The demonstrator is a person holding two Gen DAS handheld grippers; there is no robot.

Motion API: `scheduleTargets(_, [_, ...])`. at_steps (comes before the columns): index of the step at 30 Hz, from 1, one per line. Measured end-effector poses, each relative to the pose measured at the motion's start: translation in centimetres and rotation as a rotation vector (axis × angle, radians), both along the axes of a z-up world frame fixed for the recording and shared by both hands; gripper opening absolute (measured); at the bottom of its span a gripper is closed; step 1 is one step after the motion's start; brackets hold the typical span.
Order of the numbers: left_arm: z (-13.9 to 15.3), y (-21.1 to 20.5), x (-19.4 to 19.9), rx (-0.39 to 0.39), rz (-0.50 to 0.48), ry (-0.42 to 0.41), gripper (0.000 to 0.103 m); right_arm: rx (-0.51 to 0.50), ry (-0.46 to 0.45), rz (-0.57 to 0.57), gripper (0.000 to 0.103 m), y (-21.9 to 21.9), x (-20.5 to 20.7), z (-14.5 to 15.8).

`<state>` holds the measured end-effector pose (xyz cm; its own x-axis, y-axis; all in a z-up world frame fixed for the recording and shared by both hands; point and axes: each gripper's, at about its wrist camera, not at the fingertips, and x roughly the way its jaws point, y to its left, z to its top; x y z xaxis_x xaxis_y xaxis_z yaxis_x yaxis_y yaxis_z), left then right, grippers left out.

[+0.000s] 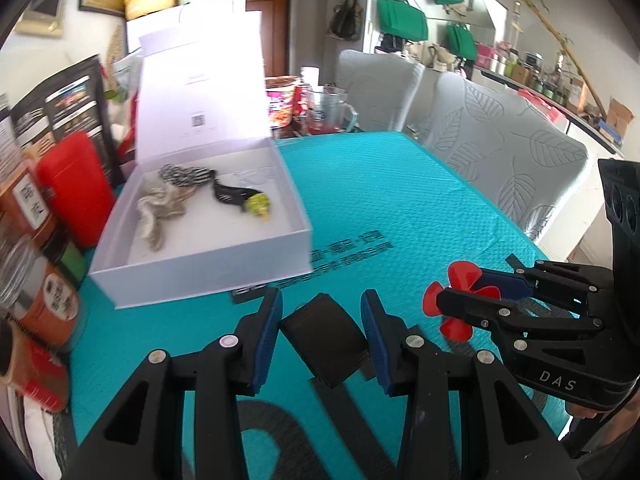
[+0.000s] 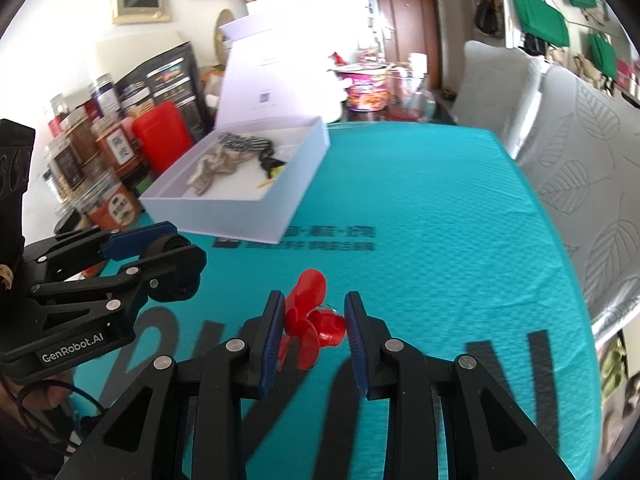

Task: Organize rigid objects
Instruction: 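Carry the ring in the left tool and pinwheel in the right tool into the box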

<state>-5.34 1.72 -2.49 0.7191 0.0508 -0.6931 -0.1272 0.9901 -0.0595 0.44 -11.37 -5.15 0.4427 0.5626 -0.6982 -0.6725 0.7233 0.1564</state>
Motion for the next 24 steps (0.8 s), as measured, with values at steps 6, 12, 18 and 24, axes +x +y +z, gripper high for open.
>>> scheduleTargets(6, [0.3,2.3,-1.9,0.008,0.059,-0.012,0.041,0.01,-0.008,0.052,0.03,2.5,-1.5,0.1])
scheduleTargets(12, [0.2,4.2,-3.6,-0.003,0.107,-0.014,0.041,0.004,-0.007,0.109,0.03,5.0,-2.8,0.0])
scheduleTargets(18, [0.1,5.9,-4.9,-0.016,0.135,-0.024,0.041,-0.011,-0.007,0.149,0.03,7.1,-4.1,-0.1])
scheduleTargets(24, [0.1,7.6,-5.5,-0.026,0.148,-0.033,0.041,-0.019,-0.004,0.169,0.03,8.9,-4.9,-0.2])
